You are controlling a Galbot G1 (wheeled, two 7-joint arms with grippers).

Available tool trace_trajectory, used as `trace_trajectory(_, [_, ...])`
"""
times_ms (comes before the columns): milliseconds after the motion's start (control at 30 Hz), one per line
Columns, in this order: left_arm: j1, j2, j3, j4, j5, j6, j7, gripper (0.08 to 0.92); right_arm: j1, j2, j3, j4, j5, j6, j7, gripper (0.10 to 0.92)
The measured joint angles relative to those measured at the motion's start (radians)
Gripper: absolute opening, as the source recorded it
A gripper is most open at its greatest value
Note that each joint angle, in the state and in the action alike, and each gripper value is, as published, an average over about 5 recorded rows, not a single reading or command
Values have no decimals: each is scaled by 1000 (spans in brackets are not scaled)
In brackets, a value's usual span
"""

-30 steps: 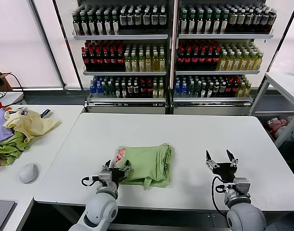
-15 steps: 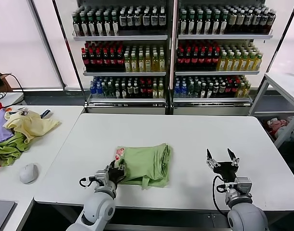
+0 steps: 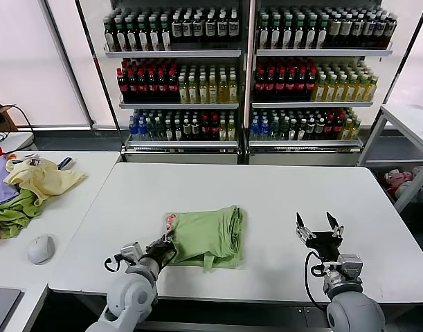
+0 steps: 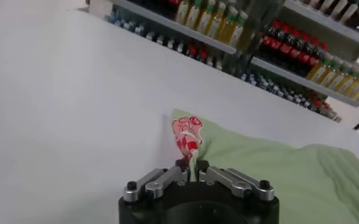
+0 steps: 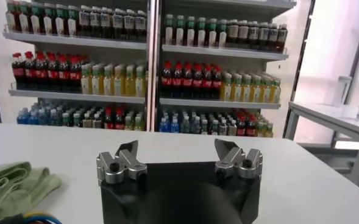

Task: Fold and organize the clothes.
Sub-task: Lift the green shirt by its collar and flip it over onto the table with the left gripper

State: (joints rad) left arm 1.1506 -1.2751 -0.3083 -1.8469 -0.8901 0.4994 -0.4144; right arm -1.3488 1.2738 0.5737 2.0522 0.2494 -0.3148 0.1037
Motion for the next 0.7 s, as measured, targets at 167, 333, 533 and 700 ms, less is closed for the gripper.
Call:
trace_trajectory(167, [12, 29, -91, -49, -115, 5, 10, 133, 12, 8, -6, -1, 4, -1, 0, 823])
trace_trajectory(333, [9, 86, -203, -90, -205, 20, 21, 133, 24, 14, -16, -6, 4, 1, -1, 823])
trace_trajectory(533, [-10, 188, -338, -133, -264, 40, 27, 133, 37, 12, -27, -9, 7, 3, -2, 823])
trace_trajectory(700, [-28, 254, -390, -190, -269, 50, 22, 133, 41, 4, -28, -3, 12, 3, -2, 823])
